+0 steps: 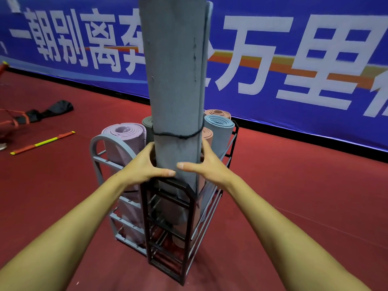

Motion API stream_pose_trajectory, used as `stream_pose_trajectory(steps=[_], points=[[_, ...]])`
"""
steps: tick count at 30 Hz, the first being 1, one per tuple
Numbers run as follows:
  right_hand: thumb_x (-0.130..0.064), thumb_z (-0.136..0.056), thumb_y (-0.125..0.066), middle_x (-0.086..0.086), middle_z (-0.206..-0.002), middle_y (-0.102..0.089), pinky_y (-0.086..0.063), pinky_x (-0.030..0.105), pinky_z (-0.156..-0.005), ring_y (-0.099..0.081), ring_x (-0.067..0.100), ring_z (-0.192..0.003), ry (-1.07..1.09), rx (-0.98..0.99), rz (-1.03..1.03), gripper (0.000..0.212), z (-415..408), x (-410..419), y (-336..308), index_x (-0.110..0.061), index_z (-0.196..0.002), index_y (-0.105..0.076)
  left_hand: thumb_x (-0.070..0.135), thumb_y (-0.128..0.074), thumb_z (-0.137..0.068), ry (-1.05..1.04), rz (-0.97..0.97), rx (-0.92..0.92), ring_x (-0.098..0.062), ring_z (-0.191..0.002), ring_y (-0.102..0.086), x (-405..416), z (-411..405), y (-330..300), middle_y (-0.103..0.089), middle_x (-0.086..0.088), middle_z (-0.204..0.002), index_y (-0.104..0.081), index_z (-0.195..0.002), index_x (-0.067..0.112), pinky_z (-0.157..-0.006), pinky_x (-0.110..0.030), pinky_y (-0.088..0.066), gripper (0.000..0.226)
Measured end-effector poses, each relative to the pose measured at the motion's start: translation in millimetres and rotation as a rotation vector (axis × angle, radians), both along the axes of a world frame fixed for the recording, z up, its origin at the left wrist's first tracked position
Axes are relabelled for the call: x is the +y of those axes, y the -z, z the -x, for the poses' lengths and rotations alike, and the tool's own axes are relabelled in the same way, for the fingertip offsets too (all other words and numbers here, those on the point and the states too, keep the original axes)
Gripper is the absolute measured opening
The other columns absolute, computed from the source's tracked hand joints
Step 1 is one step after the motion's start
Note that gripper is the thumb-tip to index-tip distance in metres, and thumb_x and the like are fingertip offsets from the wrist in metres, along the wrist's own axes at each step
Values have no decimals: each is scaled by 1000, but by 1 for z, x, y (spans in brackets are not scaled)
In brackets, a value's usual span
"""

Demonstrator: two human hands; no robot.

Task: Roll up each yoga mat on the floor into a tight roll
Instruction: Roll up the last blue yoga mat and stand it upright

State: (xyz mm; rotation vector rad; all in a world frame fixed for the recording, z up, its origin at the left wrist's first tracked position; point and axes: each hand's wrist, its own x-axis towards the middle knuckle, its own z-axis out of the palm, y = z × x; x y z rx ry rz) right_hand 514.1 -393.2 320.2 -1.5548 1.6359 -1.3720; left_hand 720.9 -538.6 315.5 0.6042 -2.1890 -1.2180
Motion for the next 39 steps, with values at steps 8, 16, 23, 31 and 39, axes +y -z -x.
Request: stream_pose_trajectory(steps=[8,16,23,31,39], points=[[-9,-85,-86,-21,-138,-56,-48,11,-97,-57,-10,-123,7,27,21,80,-4,10,-12,-36,-144,-38,32,-99,-66,29,69,-5,-1,-132,-56,10,4,-7,-58,13,-145,-40,-151,23,-114,-36,-46,104],[-11,-80,-89,-12,-148,-51,-46,22,-111,-50,-13,-129,-15,23,-35,105,-5,21,1,-24,-161,-23,47,-99,-60,57,83,-85,4,-131,-55,7,6,-9,-58,17,-144,-37,-155,24,-118,-38,-43,116],[-32,-87,-86,-13,-145,-59,-55,36,-105,-58,1,-130,151,-104,93,82,-8,24,-11,-32,-156,-40,51,-94,-72,23,73,60,-8,-136,-55,16,14,-24,-54,13,-151,-35,-156,31,-114,-46,-47,104],[-23,-96,-76,-10,-152,-52,-51,33,-109,-52,2,-135,147,79,98,79,-20,28,-4,-27,-160,-31,50,-93,-72,-13,142,54,-6,-139,-51,19,2,-12,-49,13,-153,-33,-157,28,-115,-43,-45,107],[-22,-92,-80,-9,-149,-48,-48,26,-110,-50,-20,-121,40,59,-32,85,-16,34,17,-20,-159,-28,58,-97,-62,13,170,-226,-4,-130,-56,7,0,-6,-52,17,-142,-33,-147,24,-108,-39,-50,112]])
